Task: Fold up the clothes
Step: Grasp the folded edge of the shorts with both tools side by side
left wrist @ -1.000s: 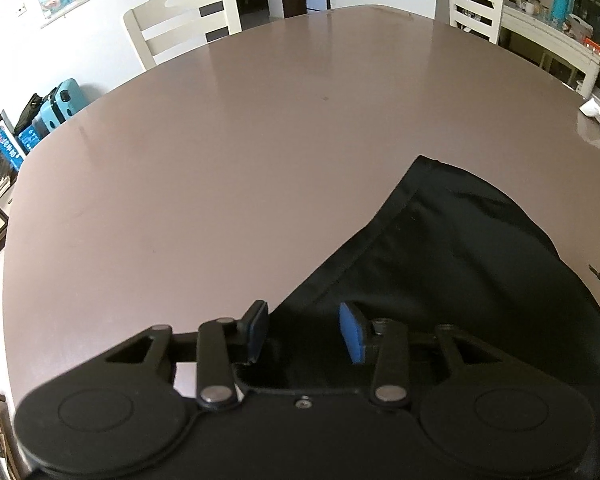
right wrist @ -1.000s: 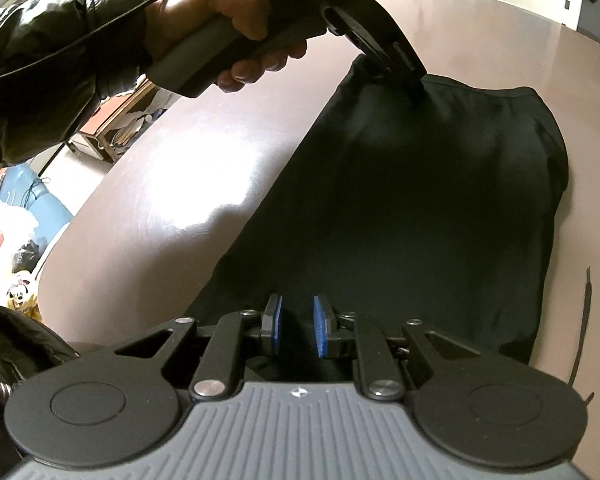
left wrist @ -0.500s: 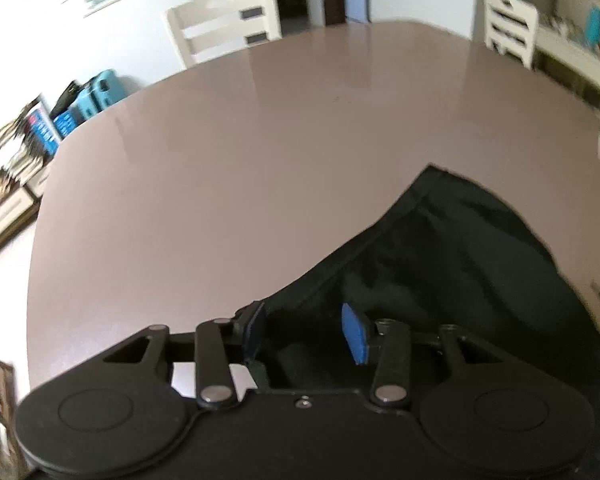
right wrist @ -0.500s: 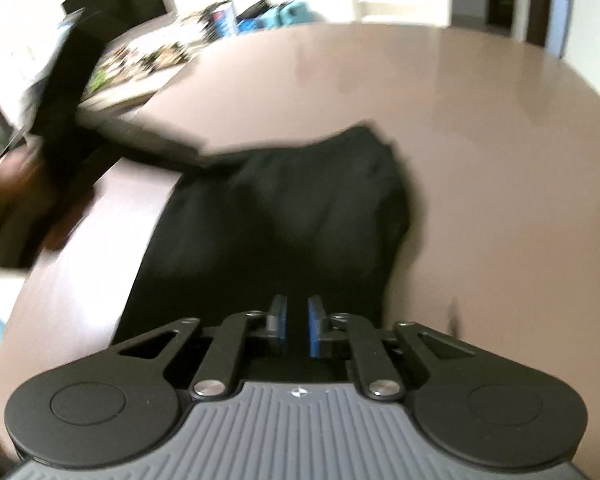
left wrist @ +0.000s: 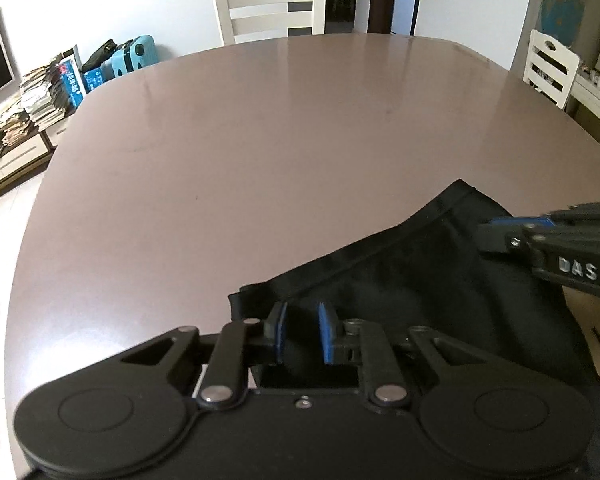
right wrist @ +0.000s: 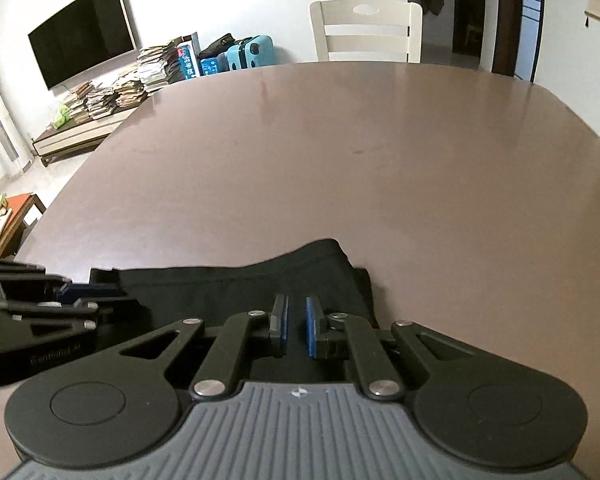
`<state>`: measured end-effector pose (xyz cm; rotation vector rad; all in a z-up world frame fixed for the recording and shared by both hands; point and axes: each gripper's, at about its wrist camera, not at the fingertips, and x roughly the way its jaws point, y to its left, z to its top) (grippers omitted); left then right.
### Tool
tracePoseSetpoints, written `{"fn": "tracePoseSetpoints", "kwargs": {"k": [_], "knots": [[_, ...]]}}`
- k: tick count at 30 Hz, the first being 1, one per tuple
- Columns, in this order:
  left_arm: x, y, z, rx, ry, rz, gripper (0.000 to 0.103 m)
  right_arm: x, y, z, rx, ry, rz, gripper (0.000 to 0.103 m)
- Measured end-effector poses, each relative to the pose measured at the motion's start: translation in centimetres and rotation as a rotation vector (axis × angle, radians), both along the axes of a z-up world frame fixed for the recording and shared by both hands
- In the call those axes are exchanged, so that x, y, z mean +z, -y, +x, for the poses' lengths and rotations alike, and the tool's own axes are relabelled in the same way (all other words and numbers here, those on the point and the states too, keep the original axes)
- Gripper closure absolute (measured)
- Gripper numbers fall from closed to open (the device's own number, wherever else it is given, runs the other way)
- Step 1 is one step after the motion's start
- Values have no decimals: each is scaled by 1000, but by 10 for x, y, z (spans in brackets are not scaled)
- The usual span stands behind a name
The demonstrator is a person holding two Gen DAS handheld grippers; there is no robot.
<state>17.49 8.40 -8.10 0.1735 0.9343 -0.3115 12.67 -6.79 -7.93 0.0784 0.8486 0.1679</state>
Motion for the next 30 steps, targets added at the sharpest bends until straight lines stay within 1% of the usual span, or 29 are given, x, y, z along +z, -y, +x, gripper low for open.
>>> {"fn": "tracePoseSetpoints", "kwargs": {"k": [4, 6, 8, 13, 15, 16, 19, 21, 22, 24, 26, 27, 30], "knots": [[-2, -3, 0, 0, -1, -9, 85, -10, -2, 14, 3, 0, -37, 94], [-2, -4, 0, -2, 1, -10, 85, -15, 3, 20, -22, -3, -45, 98], [-2, -4, -1, -4, 5, -10, 85, -17, 11, 22, -38, -2, -9, 99], [-2, -5, -1, -2, 7, -17, 85, -20, 8, 21, -43, 6, -23, 99], [-1, -5, -1, 0, 2, -16, 85, -19, 5, 19, -50, -1, -33, 98], [1, -4, -2, 3, 3, -14, 85, -15, 2, 15, -47, 5, -37, 95], [6, -4, -4, 9, 29, -33, 84, -6, -9, 5, -5, 42, -43, 95], [4, -2, -3, 2, 18, -12, 84, -7, -17, 2, 30, 24, -23, 95], [0, 1, -2, -1, 11, 9, 83, -9, -19, 1, 33, 16, -31, 95], [-1, 0, -3, -2, 15, 9, 83, -13, -21, 0, 34, 1, -52, 95], [-2, -1, -2, 3, 9, -1, 82, -16, -15, 0, 13, -5, -54, 98], [-2, -2, -2, 7, 6, -7, 82, -18, -11, 0, 1, -9, -54, 99], [-2, -1, -2, 7, 5, -7, 82, -20, 0, 3, -31, -20, -29, 102]]}}
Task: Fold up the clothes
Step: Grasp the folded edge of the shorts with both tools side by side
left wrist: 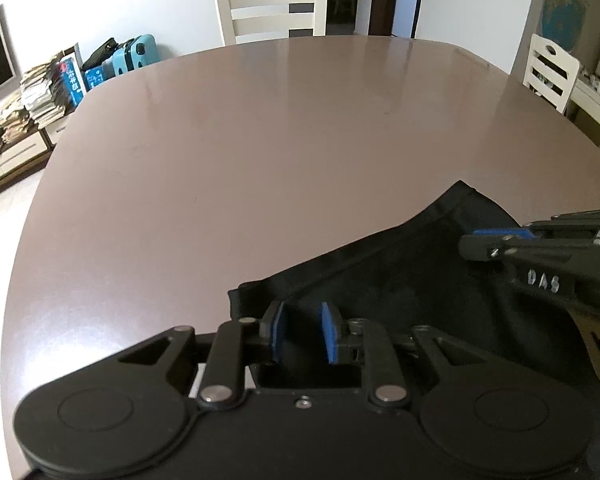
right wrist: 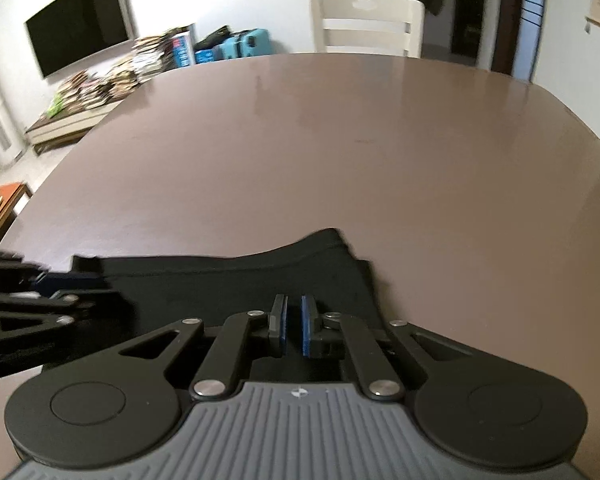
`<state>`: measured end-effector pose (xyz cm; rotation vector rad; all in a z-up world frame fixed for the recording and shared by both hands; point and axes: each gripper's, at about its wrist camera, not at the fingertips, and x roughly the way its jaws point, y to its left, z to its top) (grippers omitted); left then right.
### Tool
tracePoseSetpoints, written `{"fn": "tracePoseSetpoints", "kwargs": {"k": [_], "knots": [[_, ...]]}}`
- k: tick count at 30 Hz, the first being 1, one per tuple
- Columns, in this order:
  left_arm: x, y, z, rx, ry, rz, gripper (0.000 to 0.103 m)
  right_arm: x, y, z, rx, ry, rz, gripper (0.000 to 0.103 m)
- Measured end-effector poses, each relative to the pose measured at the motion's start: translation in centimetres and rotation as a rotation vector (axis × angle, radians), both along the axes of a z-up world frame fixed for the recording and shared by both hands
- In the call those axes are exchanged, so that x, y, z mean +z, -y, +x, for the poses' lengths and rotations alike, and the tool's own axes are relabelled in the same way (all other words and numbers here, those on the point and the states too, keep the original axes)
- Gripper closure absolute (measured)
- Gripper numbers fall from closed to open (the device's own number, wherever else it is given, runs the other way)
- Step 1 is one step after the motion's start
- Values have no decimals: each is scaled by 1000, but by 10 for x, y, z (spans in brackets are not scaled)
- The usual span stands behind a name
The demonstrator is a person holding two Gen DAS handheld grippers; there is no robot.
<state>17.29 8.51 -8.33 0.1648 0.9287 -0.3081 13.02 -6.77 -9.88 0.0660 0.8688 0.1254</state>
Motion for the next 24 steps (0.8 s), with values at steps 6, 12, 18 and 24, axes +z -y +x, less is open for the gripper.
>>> {"fn": "tracePoseSetpoints", "kwargs": {"k": [6, 12, 18, 24], "knots": [[-1, -2, 2, 0, 0, 5, 82, -2, -1, -3, 12, -2, -17, 100], [-1, -2, 1, -2, 0, 12, 81, 5, -5, -8, 16, -5, 18, 94], [0, -1, 0, -6, 5, 19, 81, 7, -22, -18, 89, -15, 24, 94], [0, -2, 0, -8, 3, 17, 81, 7, -14, -14, 53, -12, 4, 94]]}}
